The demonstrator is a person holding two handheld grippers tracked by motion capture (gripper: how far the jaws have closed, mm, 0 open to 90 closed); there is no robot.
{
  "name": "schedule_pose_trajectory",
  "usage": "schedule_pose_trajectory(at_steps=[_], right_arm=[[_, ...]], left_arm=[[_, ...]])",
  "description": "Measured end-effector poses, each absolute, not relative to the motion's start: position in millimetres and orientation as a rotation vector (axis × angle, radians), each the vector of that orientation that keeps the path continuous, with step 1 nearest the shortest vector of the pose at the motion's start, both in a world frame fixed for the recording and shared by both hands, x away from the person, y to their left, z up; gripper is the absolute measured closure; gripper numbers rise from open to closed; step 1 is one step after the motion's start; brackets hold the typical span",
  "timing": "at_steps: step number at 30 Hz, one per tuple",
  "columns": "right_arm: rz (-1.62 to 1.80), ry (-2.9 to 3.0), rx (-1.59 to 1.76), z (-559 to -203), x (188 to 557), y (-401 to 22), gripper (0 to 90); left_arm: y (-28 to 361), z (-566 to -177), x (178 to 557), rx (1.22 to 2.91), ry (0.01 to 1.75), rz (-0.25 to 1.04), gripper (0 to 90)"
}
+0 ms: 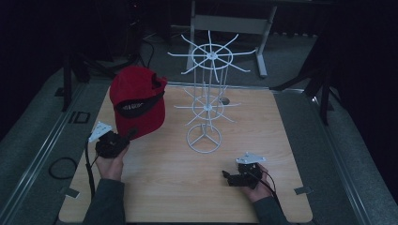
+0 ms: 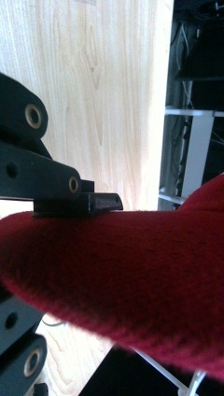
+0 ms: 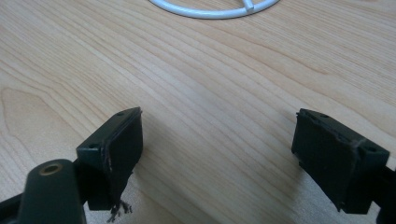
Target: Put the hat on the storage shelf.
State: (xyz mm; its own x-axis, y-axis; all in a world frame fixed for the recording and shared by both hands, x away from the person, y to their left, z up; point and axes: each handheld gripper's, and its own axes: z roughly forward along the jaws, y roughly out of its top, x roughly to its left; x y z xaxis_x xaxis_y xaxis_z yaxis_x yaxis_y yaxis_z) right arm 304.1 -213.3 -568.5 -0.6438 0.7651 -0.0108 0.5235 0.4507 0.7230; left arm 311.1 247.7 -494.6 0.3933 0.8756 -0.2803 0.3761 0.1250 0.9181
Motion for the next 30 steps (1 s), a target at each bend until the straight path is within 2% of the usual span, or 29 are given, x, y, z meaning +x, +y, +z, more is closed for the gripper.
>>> schedule_pose_trajectory(at_steps=[30], right_arm=[[1.008,2.368,1.095,-569,304,-213,16.3]], left_arm=[[256,-469,299,1.405,1.146,0.584,85.3]])
